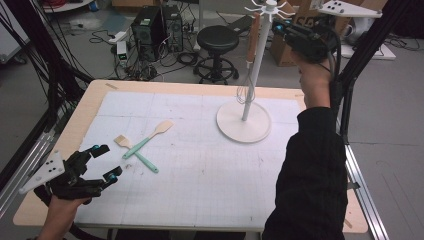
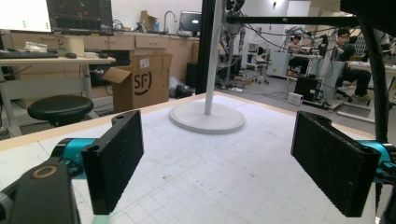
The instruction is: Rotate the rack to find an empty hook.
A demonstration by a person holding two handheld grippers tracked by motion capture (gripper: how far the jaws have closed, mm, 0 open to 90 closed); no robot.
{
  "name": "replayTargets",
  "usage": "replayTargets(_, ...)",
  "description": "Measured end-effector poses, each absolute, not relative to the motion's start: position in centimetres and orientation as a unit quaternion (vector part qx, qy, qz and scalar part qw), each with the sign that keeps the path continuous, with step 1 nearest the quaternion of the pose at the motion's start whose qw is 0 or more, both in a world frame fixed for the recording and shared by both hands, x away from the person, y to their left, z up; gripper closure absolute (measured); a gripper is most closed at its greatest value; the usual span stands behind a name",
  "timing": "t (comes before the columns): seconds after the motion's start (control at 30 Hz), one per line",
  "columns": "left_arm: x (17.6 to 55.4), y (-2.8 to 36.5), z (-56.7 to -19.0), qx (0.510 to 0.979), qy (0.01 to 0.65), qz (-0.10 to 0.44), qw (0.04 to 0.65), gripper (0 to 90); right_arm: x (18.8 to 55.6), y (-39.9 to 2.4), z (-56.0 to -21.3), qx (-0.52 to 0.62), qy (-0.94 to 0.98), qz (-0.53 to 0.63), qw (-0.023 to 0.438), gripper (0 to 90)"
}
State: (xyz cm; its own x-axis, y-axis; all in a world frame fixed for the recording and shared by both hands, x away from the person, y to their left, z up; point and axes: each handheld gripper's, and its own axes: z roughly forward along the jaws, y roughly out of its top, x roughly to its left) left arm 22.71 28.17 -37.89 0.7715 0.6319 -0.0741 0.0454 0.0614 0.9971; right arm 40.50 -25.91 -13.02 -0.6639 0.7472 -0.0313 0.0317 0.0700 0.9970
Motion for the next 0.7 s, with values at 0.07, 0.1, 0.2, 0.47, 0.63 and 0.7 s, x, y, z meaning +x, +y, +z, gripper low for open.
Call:
replayTargets(0.07, 22.7, 28.2, -37.9, 0.649, 0.261, 0.215, 0.682, 17.5, 40.7, -25.3, -13.0, 0.284, 0.675, 0.619, 0.283, 89.0)
replayTargets(0.1, 22.7, 28.3, -37.9, 0.648, 0.263, 0.215, 0.681, 17.5, 40.7, -25.1, -13.0, 0.283, 0.677, 0.619, 0.28, 89.0)
replayTargets(0.2, 22.8, 28.5, -37.9, 0.648, 0.262, 0.217, 0.681, 17.5, 41.1, -24.1, -12.9, 0.274, 0.684, 0.619, 0.274, 88.7)
replayTargets(0.47, 22.8, 28.7, -38.0, 0.646, 0.266, 0.215, 0.683, 17.5, 41.8, -21.8, -12.9, 0.268, 0.693, 0.614, 0.267, 88.3)
replayTargets(0.63, 22.8, 28.8, -37.9, 0.647, 0.265, 0.215, 0.682, 17.5, 40.9, -22.0, -13.0, 0.252, 0.693, 0.621, 0.264, 88.3)
replayTargets(0.7, 22.8, 28.9, -37.9, 0.646, 0.265, 0.217, 0.682, 17.5, 40.4, -22.8, -13.0, 0.255, 0.691, 0.622, 0.266, 88.3)
